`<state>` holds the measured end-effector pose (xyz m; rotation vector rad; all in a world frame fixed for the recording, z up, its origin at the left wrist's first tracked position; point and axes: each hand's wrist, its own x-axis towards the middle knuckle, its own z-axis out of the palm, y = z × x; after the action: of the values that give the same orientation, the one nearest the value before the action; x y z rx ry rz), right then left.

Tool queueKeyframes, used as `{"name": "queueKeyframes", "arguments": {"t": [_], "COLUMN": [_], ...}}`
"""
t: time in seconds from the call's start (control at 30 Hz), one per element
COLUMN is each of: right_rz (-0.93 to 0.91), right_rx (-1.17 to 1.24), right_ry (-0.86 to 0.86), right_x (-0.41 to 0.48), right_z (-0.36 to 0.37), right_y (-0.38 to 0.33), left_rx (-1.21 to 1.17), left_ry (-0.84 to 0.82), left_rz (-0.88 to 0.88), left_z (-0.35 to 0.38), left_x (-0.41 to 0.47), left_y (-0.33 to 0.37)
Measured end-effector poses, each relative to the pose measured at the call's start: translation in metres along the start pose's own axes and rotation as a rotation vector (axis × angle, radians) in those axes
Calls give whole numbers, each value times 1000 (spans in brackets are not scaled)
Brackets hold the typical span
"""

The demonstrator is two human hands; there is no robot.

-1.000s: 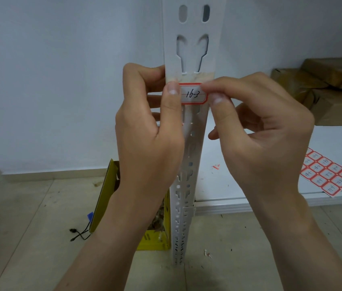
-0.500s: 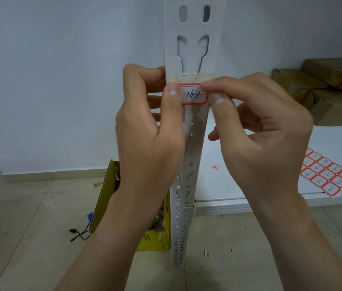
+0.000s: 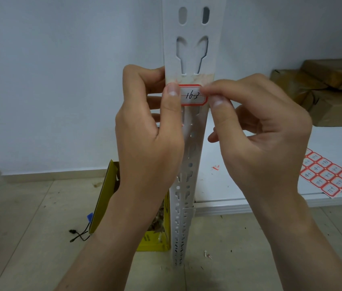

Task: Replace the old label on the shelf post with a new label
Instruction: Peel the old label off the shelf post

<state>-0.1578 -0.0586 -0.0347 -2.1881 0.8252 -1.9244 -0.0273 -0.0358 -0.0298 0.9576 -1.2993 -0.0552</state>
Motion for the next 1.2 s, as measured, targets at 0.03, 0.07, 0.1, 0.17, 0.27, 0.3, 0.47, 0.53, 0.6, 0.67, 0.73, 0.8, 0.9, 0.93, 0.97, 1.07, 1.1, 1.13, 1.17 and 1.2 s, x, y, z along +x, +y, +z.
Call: {"name": "queueKeyframes", "arguments": {"t": [0.03, 0.07, 0.1, 0.17, 0.27, 0.3, 0.47, 0.53, 0.6, 0.67, 0.73, 0.8, 0.9, 0.93, 0.97, 1.07, 1.1, 1.13, 1.17, 1.2], "right_rz": [0, -3, -4, 0, 5, 3, 8, 3, 8, 17, 17, 11, 9, 6, 0, -16, -8, 2, 7, 7], "right_rx": [0, 1, 1, 0, 2, 1, -7, -7, 5, 7, 11, 8, 4, 4, 3, -1, 5, 11, 14, 14], "right_ry": [-1, 0, 2, 1, -1, 0, -10, -11, -6, -5, -6, -7, -4, -4, -7, -8, -2, 2, 3, 0], "right_x": [0, 0, 0, 0, 1, 1, 0, 0, 0, 0, 0, 0, 0, 0, 0, 0, 0, 0, 0, 0], "right_z": [0, 0, 0, 0, 0, 0, 1, 0, 1, 2, 2, 2, 2, 2, 1, 1, 1, 1, 2, 2], "right_y": [0, 0, -1, -1, -1, -1, -1, -1, -2, -2, -2, -2, -2, -1, -1, -1, -1, -1, -1, -1], "left_rx": [2, 3, 4, 2, 3, 6, 4, 2, 0, -6, -8, -6, -2, 2, 7, 9, 6, 3, 3, 5], "left_ry": [1, 0, 0, 0, -1, -2, -6, -5, -7, -8, -7, -7, -8, -8, -6, -5, -6, -5, -4, -4], "left_rz": [2, 4, 5, 4, 4, 4, 7, 3, 1, -1, -1, 2, 6, 6, 6, 9, 9, 8, 8, 8], "left_z": [0, 0, 0, 0, 0, 0, 0, 0, 0, 0, 0, 0, 0, 0, 0, 0, -1, -1, -1, 0], "left_x": [0, 0, 0, 0, 0, 0, 0, 0, 0, 0, 0, 0, 0, 0, 0, 0, 0, 0, 1, 1], "left_y": [0, 0, 0, 0, 0, -1, 0, 0, -1, -1, 0, 0, -1, -1, -1, -1, -1, -1, -1, -1]}}
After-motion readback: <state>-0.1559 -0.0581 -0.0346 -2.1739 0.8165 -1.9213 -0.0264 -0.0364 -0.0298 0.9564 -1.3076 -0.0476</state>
